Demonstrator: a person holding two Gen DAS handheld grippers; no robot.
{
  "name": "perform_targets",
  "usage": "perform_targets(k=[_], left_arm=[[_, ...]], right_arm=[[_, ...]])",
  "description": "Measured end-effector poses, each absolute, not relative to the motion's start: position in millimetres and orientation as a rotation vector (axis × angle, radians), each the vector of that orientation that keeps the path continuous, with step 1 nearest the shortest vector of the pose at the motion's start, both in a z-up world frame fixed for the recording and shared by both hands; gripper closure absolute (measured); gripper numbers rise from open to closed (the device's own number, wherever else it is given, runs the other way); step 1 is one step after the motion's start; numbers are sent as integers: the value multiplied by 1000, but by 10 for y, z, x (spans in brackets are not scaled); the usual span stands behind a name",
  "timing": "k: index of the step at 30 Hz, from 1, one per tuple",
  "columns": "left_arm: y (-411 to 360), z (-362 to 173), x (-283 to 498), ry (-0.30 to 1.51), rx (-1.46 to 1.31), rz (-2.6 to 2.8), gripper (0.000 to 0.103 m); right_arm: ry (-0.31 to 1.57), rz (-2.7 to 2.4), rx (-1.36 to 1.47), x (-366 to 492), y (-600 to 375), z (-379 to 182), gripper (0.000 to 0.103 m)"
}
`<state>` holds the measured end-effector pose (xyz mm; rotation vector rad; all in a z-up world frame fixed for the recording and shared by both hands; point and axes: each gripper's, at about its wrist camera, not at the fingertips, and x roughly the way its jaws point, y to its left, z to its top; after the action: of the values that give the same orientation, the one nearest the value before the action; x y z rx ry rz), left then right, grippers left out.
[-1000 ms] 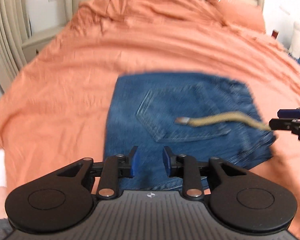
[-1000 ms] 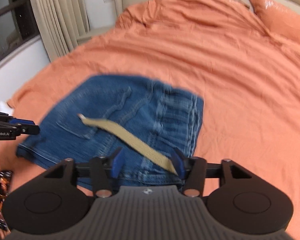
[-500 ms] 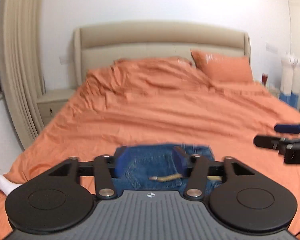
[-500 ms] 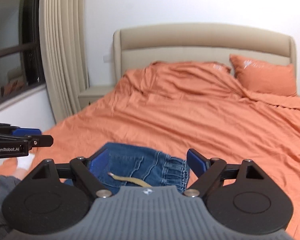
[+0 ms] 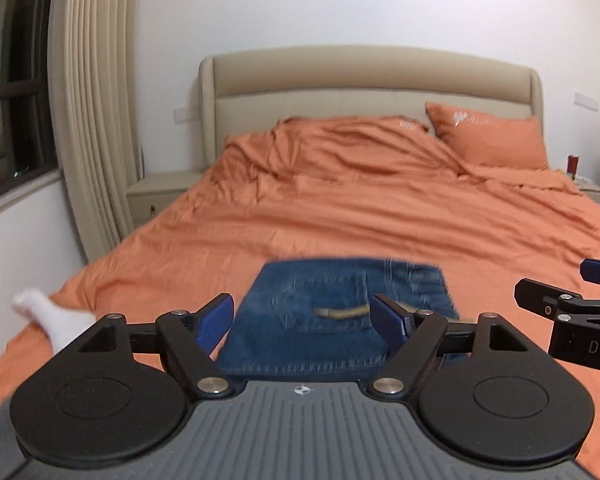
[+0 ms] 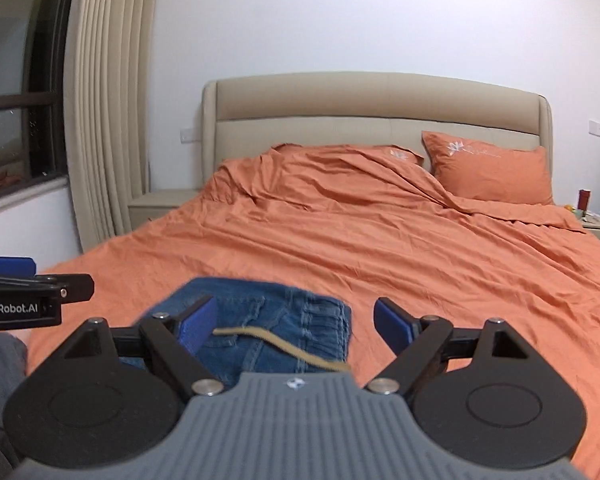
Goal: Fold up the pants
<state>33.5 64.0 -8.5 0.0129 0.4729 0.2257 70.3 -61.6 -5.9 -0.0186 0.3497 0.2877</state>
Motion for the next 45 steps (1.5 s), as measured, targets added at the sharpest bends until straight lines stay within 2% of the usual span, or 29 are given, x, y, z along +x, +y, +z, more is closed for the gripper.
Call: perform_targets(k=[13,45], left_arm=[[577,-668,442,652,9,230,12],[522,-604,443,627,23,227,12]], right_arm=[[544,271,-27,866,-469,-671,21],[479,278,-53,776,-463,-583,21]])
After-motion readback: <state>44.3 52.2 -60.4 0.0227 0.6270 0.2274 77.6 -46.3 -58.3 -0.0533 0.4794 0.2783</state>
